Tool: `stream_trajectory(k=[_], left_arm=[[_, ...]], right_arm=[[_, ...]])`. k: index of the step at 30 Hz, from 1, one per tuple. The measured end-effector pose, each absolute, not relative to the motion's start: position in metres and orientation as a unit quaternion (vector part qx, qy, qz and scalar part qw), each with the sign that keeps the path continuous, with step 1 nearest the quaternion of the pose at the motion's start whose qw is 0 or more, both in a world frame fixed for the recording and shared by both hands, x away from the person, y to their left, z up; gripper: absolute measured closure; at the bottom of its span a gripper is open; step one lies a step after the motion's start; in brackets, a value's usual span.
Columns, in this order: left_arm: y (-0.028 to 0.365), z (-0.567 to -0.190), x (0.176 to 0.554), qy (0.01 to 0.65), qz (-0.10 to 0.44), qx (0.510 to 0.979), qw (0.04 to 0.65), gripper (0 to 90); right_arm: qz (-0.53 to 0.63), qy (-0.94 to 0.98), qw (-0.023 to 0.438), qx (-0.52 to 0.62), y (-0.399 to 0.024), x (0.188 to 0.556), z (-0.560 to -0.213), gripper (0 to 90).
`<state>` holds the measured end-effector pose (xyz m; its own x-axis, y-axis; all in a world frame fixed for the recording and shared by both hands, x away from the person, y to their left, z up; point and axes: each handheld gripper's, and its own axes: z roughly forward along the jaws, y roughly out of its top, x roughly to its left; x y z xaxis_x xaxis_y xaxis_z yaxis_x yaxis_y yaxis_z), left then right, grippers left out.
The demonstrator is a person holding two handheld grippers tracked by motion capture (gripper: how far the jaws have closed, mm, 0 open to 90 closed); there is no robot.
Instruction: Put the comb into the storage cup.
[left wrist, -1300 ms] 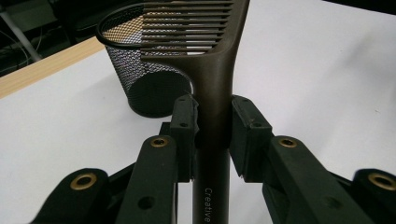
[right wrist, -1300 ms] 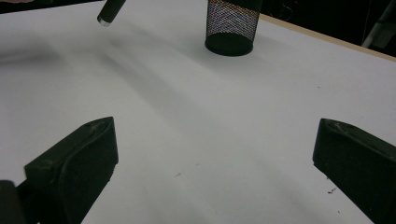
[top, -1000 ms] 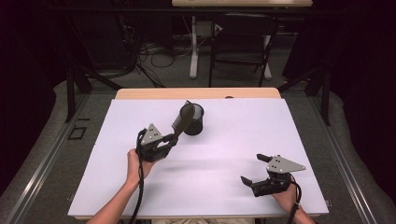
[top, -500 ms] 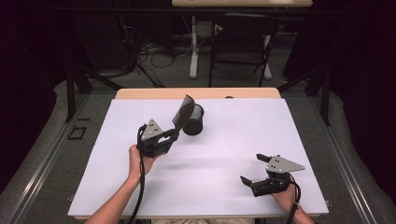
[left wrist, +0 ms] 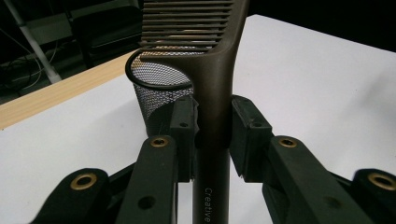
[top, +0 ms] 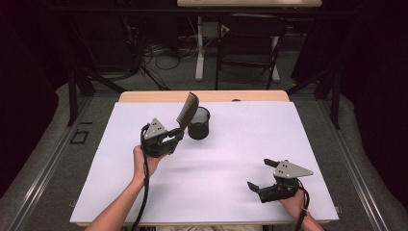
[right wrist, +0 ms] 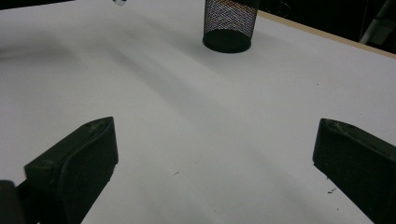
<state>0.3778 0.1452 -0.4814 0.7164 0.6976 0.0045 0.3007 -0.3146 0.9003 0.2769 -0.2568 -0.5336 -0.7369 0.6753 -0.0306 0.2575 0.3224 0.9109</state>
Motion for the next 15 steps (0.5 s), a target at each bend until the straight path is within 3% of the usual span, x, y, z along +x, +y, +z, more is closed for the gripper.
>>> stream_trajectory(k=[15], left_arm=[[0.1440,-0.4760,0.3849,0.323,0.201,0.776,0.503,72.5]], right_arm=[[0.500,0.786,0.208,0.298,-0.2575,0.2773,-0.5337,0.0]])
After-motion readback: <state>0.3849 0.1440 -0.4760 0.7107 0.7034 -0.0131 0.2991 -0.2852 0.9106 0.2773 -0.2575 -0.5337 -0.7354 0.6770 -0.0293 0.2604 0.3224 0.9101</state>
